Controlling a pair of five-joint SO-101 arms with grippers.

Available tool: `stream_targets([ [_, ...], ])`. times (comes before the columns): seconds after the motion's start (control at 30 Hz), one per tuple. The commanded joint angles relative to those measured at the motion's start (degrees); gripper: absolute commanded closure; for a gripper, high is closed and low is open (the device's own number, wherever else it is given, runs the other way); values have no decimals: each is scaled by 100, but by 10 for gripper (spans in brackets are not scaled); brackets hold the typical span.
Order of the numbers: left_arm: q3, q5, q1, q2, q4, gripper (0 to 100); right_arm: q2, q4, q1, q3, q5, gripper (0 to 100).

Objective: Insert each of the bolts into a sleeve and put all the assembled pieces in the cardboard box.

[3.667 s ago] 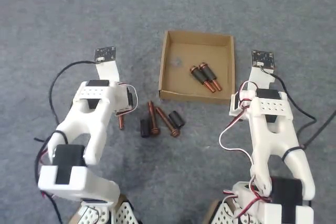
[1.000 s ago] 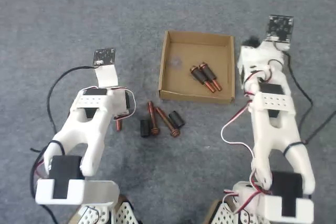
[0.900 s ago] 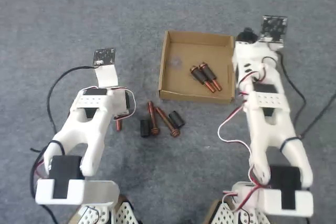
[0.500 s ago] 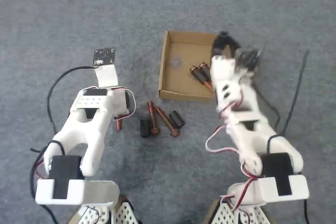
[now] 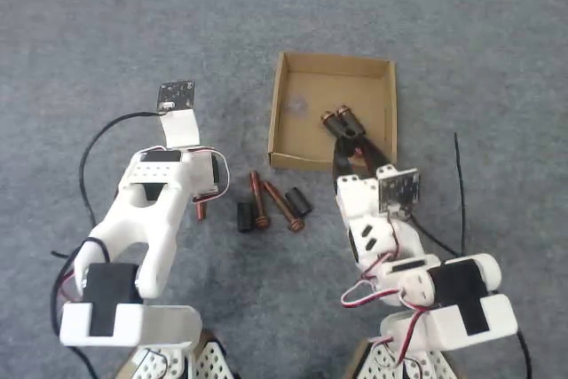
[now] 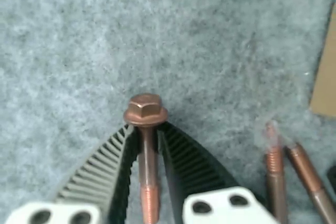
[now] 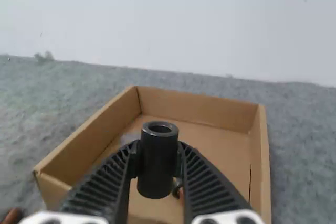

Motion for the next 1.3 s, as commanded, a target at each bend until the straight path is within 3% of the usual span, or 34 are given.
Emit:
stream_targets([
  [0.0, -40, -70, 35, -360, -132, 988, -110, -198, -110, 264, 79, 992],
  [0.23, -40, -70, 35, -360, -141, 988, -57, -532, -752, 668, 70, 992],
  [0.53, -40, -70, 44, -360, -141, 988, -101, -840, -892, 659, 79, 992],
  [0.77, -31, -70, 132, -360, -141, 988, -66, -822, -1895, 659, 79, 992],
  [1.27, -330, -35, 229, -422, -114, 988, -48, 356, -1877, 369, 26, 992],
])
